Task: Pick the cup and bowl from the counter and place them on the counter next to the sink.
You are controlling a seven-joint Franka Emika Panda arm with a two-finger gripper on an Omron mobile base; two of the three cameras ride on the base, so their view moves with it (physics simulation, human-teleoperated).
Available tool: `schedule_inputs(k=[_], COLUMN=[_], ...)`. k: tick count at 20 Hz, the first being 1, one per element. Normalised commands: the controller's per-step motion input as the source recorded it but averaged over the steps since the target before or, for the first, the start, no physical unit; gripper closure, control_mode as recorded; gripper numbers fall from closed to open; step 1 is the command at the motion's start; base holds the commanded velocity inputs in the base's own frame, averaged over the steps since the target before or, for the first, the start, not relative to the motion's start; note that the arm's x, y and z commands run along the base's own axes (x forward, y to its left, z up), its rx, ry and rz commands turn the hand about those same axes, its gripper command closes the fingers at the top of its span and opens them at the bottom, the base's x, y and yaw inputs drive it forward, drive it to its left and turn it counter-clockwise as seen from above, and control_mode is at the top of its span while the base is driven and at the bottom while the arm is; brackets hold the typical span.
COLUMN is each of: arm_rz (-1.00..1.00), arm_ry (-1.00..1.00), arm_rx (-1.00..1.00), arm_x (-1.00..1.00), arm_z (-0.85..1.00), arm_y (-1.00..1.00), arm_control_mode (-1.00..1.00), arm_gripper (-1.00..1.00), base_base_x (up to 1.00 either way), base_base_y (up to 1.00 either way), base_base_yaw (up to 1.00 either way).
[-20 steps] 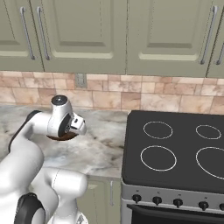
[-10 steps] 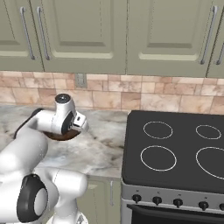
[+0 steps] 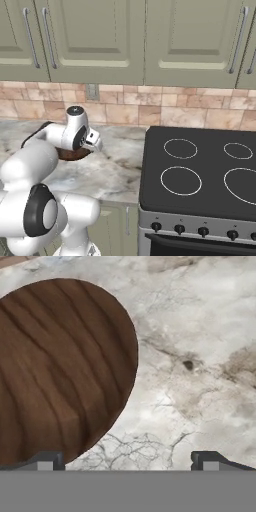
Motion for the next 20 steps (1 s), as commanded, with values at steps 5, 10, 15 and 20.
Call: schedule_inputs(k=[5,10,15,20], arm_rz=[0.00,0.00,0.00,0.00], arm_ry=[0.00,0.00,0.00,0.00], arm_rx=[0.00,0.00,0.00,0.00], arm_x=[0.00,0.00,0.00,0.00], arm_z=[-0.20,-0.07,0.00,-0.06], arm_y=[0.00,0.00,0.00,0.00], arm_control_mode=[-1.00,-1.00,-1.00,-1.00], arm_gripper=[-1.00,-1.00,-1.00,-1.00], base_base_x=[0.00,0.00,0.00,0.00], base_base_y=[0.00,0.00,0.00,0.00], base_base_yaw=[0.00,0.00,0.00,0.00])
